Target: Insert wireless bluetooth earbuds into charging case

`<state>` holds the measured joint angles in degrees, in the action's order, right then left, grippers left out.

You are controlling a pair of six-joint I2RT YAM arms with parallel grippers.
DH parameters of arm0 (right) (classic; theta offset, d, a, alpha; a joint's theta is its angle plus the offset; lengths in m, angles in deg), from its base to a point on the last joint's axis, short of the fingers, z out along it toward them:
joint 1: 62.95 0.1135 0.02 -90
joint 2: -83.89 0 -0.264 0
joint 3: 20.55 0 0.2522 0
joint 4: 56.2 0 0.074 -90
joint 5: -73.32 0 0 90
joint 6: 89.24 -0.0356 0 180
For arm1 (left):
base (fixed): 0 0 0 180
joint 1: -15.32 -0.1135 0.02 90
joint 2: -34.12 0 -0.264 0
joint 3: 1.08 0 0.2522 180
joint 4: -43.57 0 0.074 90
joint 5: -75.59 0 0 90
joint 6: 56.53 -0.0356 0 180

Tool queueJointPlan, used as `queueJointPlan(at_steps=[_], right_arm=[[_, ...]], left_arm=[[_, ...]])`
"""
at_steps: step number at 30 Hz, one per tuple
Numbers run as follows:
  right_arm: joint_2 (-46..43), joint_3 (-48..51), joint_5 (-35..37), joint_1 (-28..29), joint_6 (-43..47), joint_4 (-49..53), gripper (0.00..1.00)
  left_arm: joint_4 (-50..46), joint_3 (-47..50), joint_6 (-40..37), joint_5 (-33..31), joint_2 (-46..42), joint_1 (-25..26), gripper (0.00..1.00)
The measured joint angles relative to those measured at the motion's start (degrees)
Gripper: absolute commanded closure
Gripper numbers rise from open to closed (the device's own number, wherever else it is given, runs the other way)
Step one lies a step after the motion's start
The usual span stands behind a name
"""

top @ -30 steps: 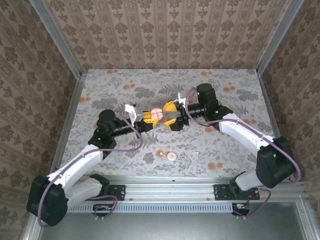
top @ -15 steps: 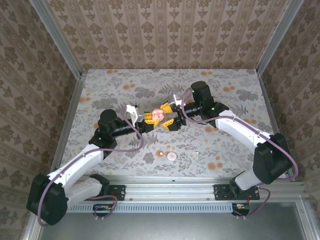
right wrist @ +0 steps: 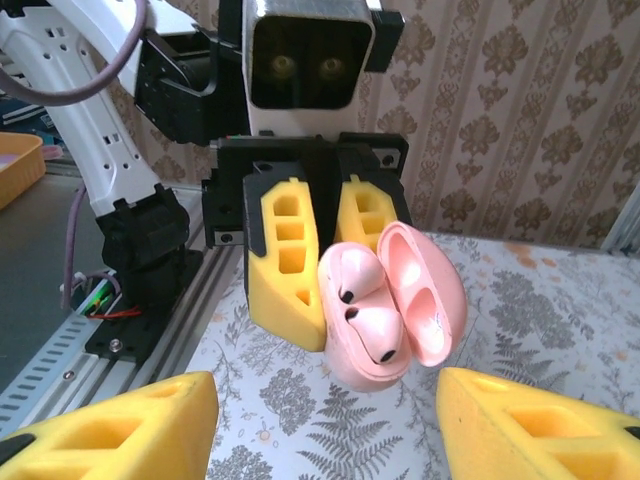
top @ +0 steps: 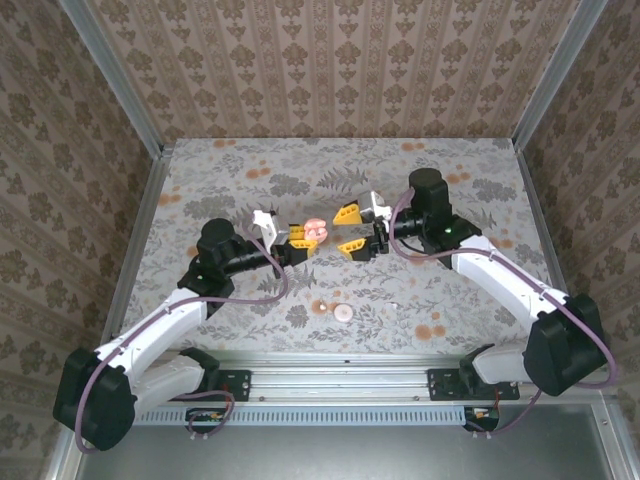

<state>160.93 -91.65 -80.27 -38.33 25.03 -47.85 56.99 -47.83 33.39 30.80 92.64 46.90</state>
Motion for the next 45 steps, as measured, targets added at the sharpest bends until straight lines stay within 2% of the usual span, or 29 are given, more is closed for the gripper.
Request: queueJointPlan(at_steps=[6, 11, 17, 24, 30, 37, 45], right_arm=[[5.0, -2.8, 0.4, 0.2, -3.3, 0.5, 0.32], [7.6, -5.0, 0.1, 1.8, -3.2, 2.1, 0.32], [8.0, -6.2, -1.4, 3.1, -0.7, 3.8, 0.36], [7.8, -6.4, -2.4, 2.7, 3.0, 5.2, 0.45], [3.8, -4.2, -4.2, 1.2, 4.1, 5.4, 0.51], [-0.3, -2.3, -4.0, -0.1, 3.6, 4.9, 0.5], [5.0, -4.8, -2.8, 0.8, 2.4, 4.5, 0.5]], left_arm=[[-0.2, 0.0, -0.2, 0.0, 0.0, 0.3, 0.98], [-0.2, -0.1, -0.2, 0.0, 0.2, 0.4, 0.98], [-0.2, -0.2, -0.2, 0.1, 0.7, 0.7, 0.98], [-0.3, -0.2, -0.8, 0.5, 0.8, 1.1, 0.98], [-1.1, -0.2, -1.1, -0.2, 0.8, 1.4, 0.98], [-1.1, -0.2, -1.2, -0.4, 0.8, 1.4, 0.98], [-1.0, -0.2, -1.2, -0.4, 0.8, 1.4, 0.98]])
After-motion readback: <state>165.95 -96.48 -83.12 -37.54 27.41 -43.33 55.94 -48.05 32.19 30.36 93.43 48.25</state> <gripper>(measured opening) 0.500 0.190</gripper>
